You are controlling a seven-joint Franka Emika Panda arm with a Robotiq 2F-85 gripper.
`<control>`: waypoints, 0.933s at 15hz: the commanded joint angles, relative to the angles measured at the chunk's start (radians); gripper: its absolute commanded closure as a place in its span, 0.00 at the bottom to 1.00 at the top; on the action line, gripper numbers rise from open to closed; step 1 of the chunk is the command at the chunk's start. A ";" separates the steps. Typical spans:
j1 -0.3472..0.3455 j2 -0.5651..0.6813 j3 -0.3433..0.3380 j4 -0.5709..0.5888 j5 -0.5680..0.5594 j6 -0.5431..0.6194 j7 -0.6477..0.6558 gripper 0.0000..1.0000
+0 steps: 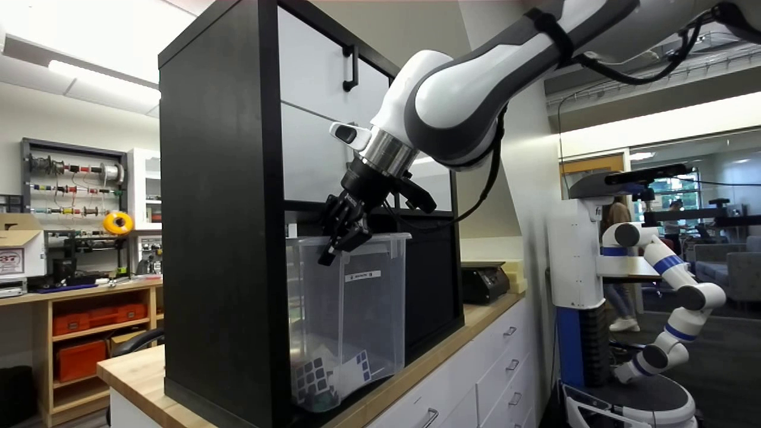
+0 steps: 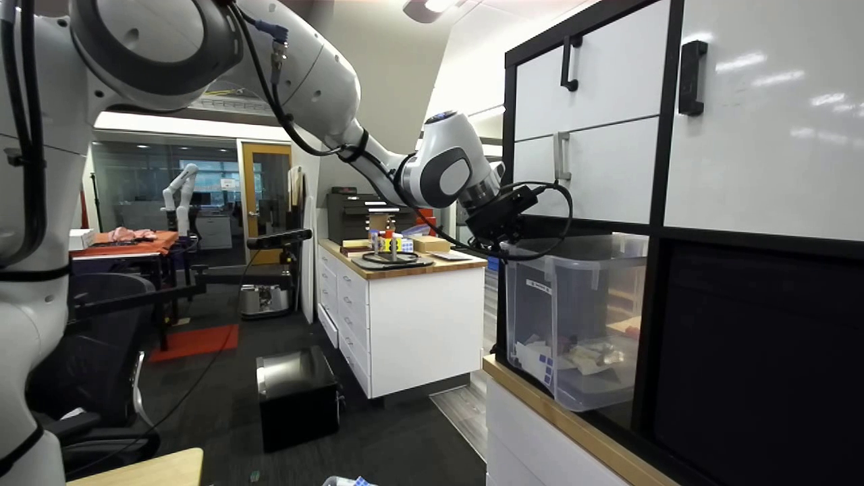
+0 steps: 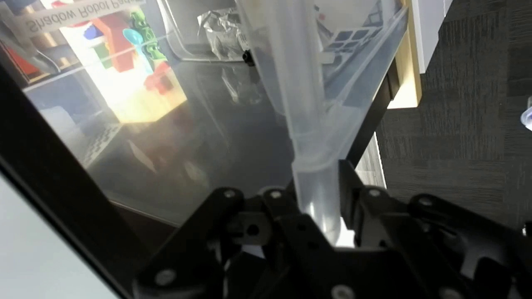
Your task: Pull the colourless bucket forward
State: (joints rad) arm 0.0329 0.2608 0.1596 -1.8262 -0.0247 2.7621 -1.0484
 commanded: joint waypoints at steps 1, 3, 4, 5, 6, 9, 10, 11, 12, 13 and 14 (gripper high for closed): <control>-0.037 -0.109 0.037 -0.103 0.080 -0.020 -0.087 1.00; -0.046 -0.152 0.045 -0.154 0.124 -0.024 -0.133 0.98; -0.049 -0.175 0.046 -0.180 0.145 -0.030 -0.157 0.97; -0.050 -0.197 0.046 -0.202 0.165 -0.034 -0.177 0.97; -0.052 -0.223 0.046 -0.227 0.188 -0.039 -0.203 0.97; -0.047 -0.298 0.036 -0.302 0.250 -0.055 -0.270 0.97; -0.045 -0.321 0.032 -0.326 0.269 -0.057 -0.289 0.97; -0.043 -0.348 0.029 -0.355 0.290 -0.062 -0.310 0.97; -0.041 -0.376 0.025 -0.384 0.309 -0.067 -0.330 0.97; -0.038 -0.402 0.021 -0.409 0.326 -0.072 -0.348 0.97; -0.034 -0.428 0.017 -0.435 0.343 -0.078 -0.365 0.97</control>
State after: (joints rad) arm 0.0001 -0.0307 0.1850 -2.1557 0.2567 2.7136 -1.3433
